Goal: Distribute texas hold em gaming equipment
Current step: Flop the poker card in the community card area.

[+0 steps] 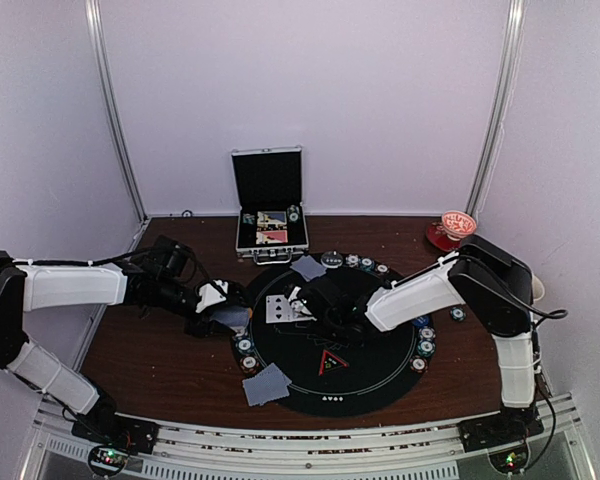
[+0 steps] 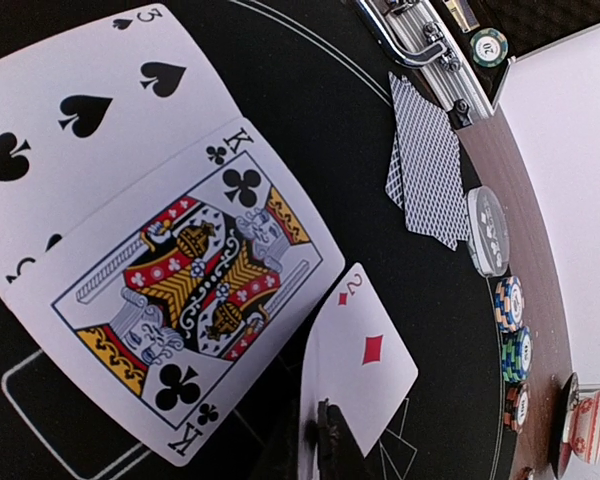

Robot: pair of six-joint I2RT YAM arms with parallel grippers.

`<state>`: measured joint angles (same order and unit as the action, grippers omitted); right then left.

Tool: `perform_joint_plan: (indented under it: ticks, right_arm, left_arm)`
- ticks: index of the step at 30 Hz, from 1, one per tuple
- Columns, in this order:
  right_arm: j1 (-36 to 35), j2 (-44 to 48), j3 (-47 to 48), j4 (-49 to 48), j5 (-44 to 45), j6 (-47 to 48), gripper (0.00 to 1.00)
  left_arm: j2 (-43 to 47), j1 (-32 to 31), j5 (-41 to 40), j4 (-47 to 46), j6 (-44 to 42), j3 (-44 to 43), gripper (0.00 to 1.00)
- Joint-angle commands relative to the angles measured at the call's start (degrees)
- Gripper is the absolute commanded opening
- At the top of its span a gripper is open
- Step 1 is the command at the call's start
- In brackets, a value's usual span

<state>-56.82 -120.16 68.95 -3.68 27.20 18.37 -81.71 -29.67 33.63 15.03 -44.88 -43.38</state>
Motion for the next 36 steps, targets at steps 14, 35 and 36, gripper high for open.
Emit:
perform_joint_plan:
  ticks: [14,35,36]
  right_arm:
    - [-1.6,6.4,-0.4,4.7,-3.2,-0.5,0.32]
    - [-4.6,17.4,4.2,9.4,-9.5,-19.0,0.71]
    - [-4.6,18.2,4.0,8.5,-11.6,-21.5,0.73]
  left_arm:
    - [0.1,0.1,0.4,-1.3,0.1,-0.2,0.56]
    - [0.3,0.1,0.7,-1.1,0.1,-0.3,0.56]
    - [0.3,0.1,0.7,-1.2,0.1,-0.2,0.56]
